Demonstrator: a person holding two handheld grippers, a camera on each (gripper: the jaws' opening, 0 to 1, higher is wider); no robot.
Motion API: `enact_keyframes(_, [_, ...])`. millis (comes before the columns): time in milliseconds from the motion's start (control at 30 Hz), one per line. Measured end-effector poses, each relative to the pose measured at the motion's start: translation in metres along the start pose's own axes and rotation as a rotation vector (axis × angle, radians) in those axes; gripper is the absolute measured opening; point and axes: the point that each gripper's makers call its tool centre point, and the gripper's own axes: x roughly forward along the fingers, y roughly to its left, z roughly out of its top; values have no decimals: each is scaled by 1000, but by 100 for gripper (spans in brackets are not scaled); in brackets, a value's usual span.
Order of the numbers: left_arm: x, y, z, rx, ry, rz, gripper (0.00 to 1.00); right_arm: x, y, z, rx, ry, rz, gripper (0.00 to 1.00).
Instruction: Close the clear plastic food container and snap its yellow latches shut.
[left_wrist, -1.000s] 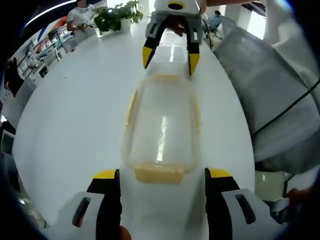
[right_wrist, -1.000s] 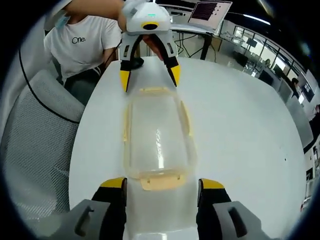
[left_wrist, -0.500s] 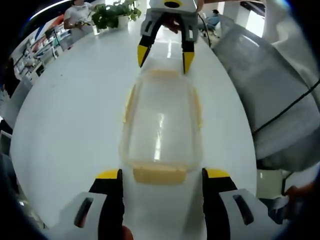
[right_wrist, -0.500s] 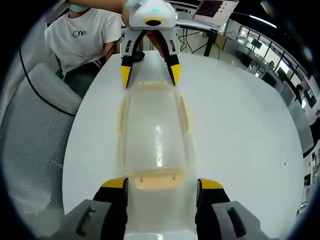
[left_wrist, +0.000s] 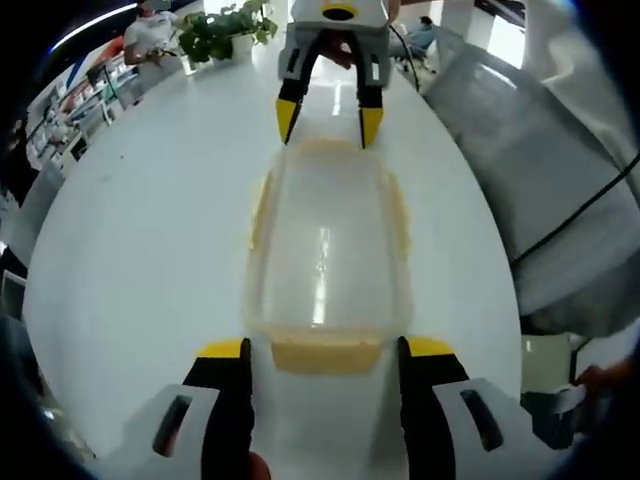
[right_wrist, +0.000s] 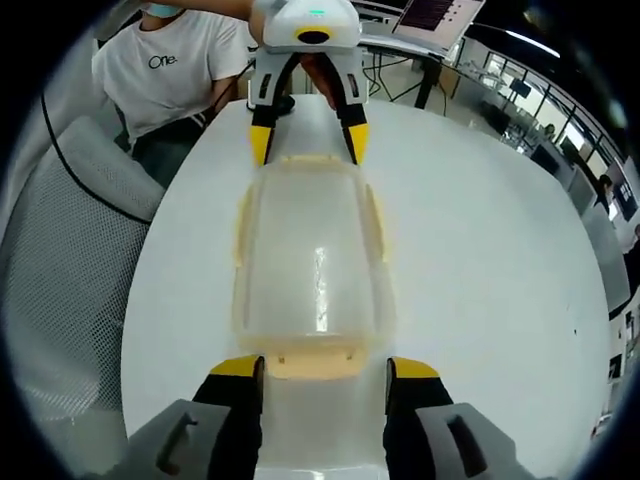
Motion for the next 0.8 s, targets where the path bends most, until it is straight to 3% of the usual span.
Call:
enact_keyframes(200, [1,1,0,-2,-3,7,57,3,2,-1,3,14,23,40])
enact_keyframes(800, [-1,0,1,18,-18,-3,52,4,1,2,-27,-5,52,40])
